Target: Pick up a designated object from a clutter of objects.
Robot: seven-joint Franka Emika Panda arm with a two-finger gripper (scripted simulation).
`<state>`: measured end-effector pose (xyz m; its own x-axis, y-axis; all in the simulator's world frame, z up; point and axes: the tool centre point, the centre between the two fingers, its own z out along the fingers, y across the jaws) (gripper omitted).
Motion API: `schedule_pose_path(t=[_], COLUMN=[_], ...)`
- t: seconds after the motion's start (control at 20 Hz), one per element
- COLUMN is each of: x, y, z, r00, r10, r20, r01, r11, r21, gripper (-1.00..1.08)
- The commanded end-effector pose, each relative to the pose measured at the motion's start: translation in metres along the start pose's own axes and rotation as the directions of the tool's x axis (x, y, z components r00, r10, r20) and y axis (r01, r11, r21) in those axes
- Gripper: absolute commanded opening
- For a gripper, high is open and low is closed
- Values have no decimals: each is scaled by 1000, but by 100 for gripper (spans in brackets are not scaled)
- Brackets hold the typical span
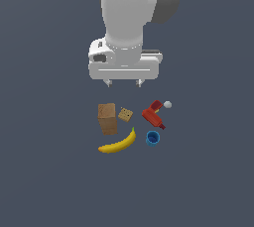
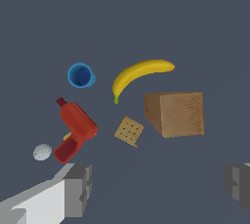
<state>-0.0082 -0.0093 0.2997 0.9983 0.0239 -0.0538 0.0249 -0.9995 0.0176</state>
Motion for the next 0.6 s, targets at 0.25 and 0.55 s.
schedule_pose_path(t=[0.25, 0.55], x=[1, 3], y=[1, -1], z=[5, 10], r00=[1000, 999], r10=[-19, -34], r20=[5, 6], r01=[19, 34], r11=[1000, 999], r21=[-10, -16], gripper=[108, 108])
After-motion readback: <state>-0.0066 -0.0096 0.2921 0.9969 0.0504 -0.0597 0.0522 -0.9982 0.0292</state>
